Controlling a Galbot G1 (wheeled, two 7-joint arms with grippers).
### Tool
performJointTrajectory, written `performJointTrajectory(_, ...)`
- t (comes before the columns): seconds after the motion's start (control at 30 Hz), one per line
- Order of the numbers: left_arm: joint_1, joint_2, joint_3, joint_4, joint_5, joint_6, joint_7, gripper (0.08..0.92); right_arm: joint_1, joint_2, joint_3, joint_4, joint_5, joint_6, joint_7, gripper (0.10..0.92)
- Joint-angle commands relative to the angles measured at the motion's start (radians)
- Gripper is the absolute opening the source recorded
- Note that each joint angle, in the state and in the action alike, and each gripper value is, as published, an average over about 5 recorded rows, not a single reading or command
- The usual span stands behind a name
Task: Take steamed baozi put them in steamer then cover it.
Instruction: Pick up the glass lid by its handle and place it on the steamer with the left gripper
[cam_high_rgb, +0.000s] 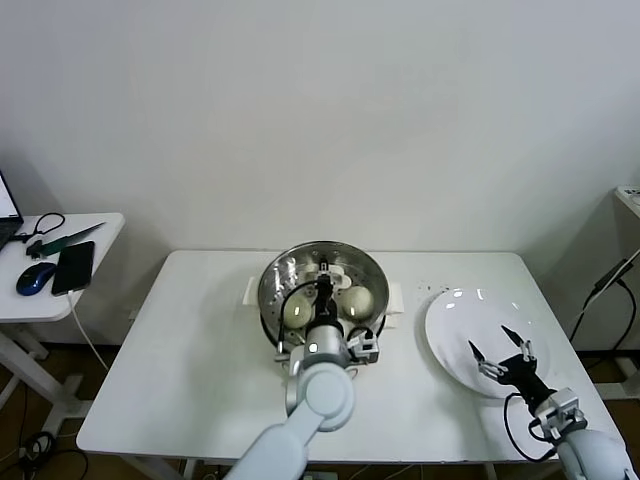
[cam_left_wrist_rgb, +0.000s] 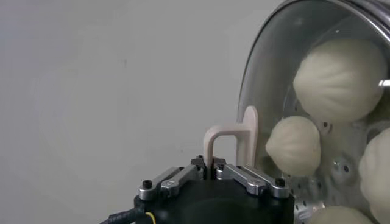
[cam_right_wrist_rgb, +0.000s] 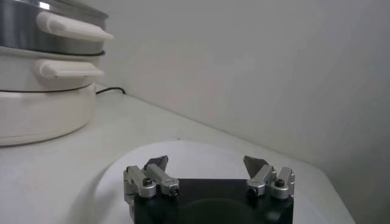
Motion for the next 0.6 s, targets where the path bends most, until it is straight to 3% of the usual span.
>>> performJointTrajectory(0.03, 0.001, -0.003, 0.001, 0.011, -0.01, 0.034, -0.026, 0.157, -0.002, 0.002, 0.001, 0.0, -0.006, 0.002, -0.002, 0.823)
performJointTrajectory(0.33, 0.0, 0.0, -0.001, 0.018, -0.033, 0.035, -0.041, 0.157, -0.003, 0.002, 0.003, 0.001, -0.01, 0.004, -0.009, 0.823)
performJointTrajectory(0.6, -0.005, 0.021, 0.003, -0.027, -0.077, 0.04, -0.001, 0.172, -0.003, 0.001, 0.005, 0.004, -0.006, -0.006, -0.007, 0.823)
